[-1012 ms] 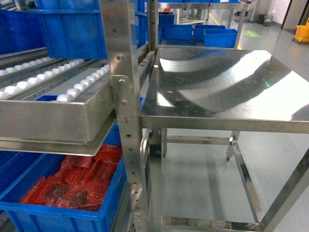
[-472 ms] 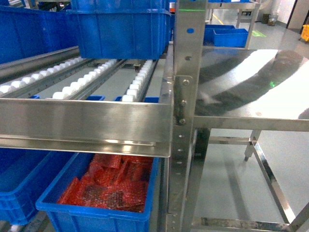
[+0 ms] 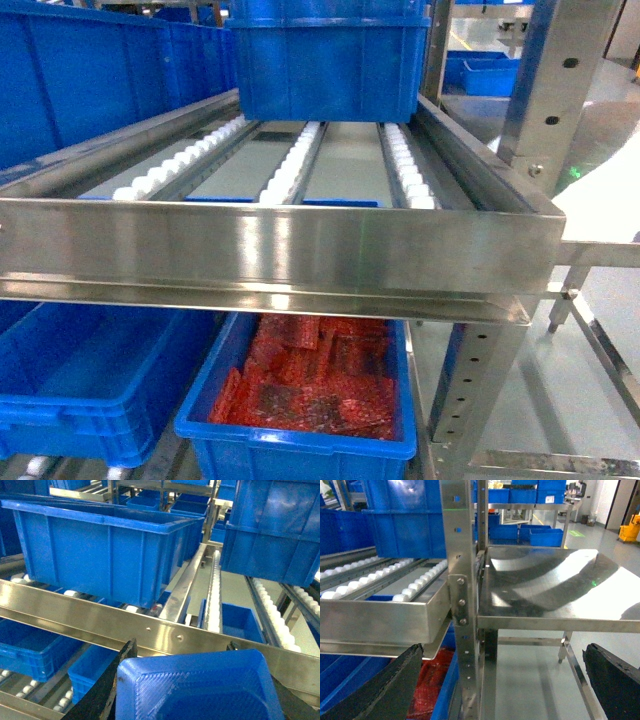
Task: Pick blue part to blue bin on bottom shelf
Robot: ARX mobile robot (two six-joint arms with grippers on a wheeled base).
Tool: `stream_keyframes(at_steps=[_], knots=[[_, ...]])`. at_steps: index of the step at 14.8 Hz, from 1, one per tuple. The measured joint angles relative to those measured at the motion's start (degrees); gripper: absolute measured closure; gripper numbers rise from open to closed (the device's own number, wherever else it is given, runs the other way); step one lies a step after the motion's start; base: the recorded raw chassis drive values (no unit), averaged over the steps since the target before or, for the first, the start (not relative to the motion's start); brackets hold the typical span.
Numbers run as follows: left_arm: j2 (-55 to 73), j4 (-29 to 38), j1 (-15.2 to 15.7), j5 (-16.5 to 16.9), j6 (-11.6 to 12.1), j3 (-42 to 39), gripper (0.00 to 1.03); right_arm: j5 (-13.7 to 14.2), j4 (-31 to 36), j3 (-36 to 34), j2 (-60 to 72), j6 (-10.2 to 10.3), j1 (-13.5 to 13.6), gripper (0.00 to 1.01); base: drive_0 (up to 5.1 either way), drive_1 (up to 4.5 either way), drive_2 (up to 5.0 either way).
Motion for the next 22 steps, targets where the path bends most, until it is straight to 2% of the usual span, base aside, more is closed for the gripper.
stream_keyframes(at_steps=[14,22], knots=[[0.1,-0.1,0.0,0.0,0.0,0.0,0.59,0.0,0.1,0.0,0.0,0.0,0.0,0.03,-5.0,2.43,2.4],[0.1,-0.2,0.0,-0.1,0.0,0.0,0.59,0.0,0.1,0.0,0.0,0.0,0.0,0.03,0.0,0.0,0.0]])
